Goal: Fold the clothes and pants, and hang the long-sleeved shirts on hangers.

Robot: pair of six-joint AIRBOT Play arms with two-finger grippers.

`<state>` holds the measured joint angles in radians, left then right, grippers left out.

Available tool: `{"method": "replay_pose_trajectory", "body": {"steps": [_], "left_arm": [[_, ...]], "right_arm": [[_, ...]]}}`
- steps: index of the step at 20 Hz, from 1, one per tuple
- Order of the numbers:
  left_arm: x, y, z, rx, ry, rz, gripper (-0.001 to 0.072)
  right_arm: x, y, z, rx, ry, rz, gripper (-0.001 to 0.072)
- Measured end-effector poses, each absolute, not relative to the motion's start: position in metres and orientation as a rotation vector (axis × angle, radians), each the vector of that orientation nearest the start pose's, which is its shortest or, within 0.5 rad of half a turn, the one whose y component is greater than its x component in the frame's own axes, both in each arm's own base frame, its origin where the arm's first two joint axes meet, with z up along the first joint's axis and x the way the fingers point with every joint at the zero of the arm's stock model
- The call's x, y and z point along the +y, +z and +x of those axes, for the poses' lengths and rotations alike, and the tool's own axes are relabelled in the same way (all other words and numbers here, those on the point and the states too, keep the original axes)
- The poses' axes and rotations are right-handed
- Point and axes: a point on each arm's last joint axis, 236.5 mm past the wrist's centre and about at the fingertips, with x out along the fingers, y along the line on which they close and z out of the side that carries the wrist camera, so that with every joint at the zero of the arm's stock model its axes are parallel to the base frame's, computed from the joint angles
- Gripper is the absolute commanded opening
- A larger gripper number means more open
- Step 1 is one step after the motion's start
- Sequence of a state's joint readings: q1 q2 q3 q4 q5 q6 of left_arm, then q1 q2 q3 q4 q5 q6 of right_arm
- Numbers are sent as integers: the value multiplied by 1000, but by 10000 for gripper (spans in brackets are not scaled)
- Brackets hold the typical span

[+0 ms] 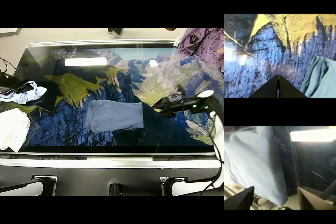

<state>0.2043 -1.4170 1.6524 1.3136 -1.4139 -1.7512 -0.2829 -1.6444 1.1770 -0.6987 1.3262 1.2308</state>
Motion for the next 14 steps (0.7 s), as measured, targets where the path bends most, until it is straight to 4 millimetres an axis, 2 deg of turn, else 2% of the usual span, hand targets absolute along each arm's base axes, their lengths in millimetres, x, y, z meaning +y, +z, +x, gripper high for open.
{"method": "replay_pose_trajectory", "body": {"steps": [1,3,6,7,9,11,14], "left_arm": [[30,119,436,1149,83,-463,15],[30,119,436,1149,83,-463,15],[30,119,436,1148,83,-463,15],[30,119,436,1149,83,-463,15],[30,119,436,1150,83,-464,15],[30,119,436,1150,83,-464,15],[30,119,436,1150,83,-464,15]], "right_arm": [[76,-57,395,1421,472,851,537],[93,-72,391,1438,496,850,526],[116,-87,390,1452,514,828,408],[122,-90,390,1451,520,817,309],[133,-94,390,1451,523,802,30],[139,-92,395,1437,537,787,27],[137,-65,426,1351,547,770,26]]}}
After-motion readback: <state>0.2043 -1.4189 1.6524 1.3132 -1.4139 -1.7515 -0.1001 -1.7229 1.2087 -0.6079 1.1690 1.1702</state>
